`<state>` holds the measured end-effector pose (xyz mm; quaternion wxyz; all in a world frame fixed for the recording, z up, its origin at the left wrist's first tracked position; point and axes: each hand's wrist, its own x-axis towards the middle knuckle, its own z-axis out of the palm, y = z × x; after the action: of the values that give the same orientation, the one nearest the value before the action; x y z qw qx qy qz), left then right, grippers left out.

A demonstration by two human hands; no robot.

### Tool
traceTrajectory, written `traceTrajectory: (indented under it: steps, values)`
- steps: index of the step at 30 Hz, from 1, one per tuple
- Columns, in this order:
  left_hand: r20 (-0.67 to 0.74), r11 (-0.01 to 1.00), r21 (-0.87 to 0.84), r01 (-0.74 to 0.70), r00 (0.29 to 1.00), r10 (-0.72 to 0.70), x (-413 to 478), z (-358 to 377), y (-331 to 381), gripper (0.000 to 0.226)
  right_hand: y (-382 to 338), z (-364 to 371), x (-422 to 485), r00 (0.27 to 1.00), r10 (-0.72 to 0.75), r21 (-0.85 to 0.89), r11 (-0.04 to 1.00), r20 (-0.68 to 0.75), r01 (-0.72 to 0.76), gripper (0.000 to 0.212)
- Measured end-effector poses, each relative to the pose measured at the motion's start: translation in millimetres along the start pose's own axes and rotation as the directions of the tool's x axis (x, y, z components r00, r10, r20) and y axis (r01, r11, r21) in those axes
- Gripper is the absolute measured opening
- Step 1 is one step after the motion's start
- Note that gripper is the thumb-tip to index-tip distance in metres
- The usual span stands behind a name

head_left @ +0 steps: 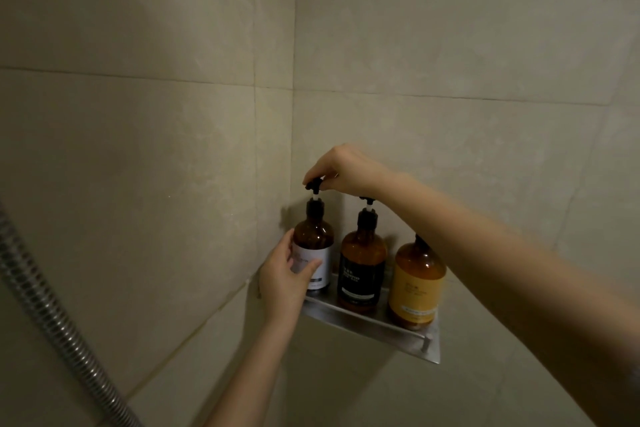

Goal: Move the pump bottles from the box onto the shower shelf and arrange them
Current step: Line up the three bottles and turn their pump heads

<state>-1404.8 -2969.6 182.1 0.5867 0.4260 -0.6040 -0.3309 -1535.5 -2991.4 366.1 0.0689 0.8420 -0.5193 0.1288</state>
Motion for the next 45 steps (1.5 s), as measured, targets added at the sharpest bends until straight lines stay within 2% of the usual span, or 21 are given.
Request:
traceTrajectory:
  steps: [4, 8, 10, 12, 15, 20, 27, 37, 40, 43, 45]
  values:
    - [0.012, 1.000, 0.013, -0.012, 1.000, 0.012, 0, -1, 1, 0.070, 9, -1, -3, 0.996, 0.064, 0.101, 0.993, -0.066, -0.057, 0.045]
    - [-0.054, 0.991, 0.123, -0.057, 0.996, 0.064, -6, 3, 4, 0.071, 26, -26, -22, 0.962, 0.133, 0.199, 0.976, -0.238, -0.086, 0.033]
    - [-0.157, 0.985, 0.130, -0.113, 0.979, 0.133, -14, 11, 8, 0.067, 36, -36, -38, 0.962, 0.170, 0.238, 0.964, -0.215, -0.117, 0.034]
    - [-0.200, 0.975, 0.116, -0.192, 0.957, 0.212, -22, 21, 13, 0.058, 44, -40, -55, 0.969, 0.198, 0.269, 0.951, -0.148, -0.153, 0.039]
    - [-0.115, 0.959, 0.161, -0.234, 0.960, 0.254, -32, 39, 18, 0.054, 47, -37, -71, 0.979, 0.196, 0.293, 0.941, -0.059, -0.171, 0.041]
    - [0.024, 0.947, 0.246, -0.205, 0.978, 0.206, -35, 62, 19, 0.066, 41, -30, -70, 0.992, 0.120, 0.179, 0.976, 0.028, -0.123, 0.037]
    - [0.023, 0.939, 0.277, -0.203, 0.979, 0.204, -33, 66, 17, 0.064, 33, -30, -66, 0.995, 0.084, -0.110, 0.991, 0.062, -0.076, 0.036]
    - [0.022, 0.939, 0.276, -0.202, 0.979, 0.204, -31, 67, 17, 0.064, 31, -29, -73, 0.998, 0.067, -0.050, 0.997, 0.014, -0.066, 0.031]
    - [0.031, 0.938, 0.284, -0.199, 0.980, 0.199, -32, 66, 17, 0.065, 35, -31, -77, 0.994, 0.094, -0.019, 0.995, -0.047, -0.095, 0.036]
    - [-0.011, 0.933, 0.289, -0.215, 0.974, 0.228, -40, 68, 20, 0.066, 47, -44, -92, 0.956, 0.166, 0.120, 0.983, -0.240, -0.141, 0.035]
    - [-0.033, 0.923, 0.278, -0.266, 0.958, 0.286, -50, 72, 24, 0.062, 58, -53, -110, 0.923, 0.242, 0.225, 0.958, -0.298, -0.178, 0.033]
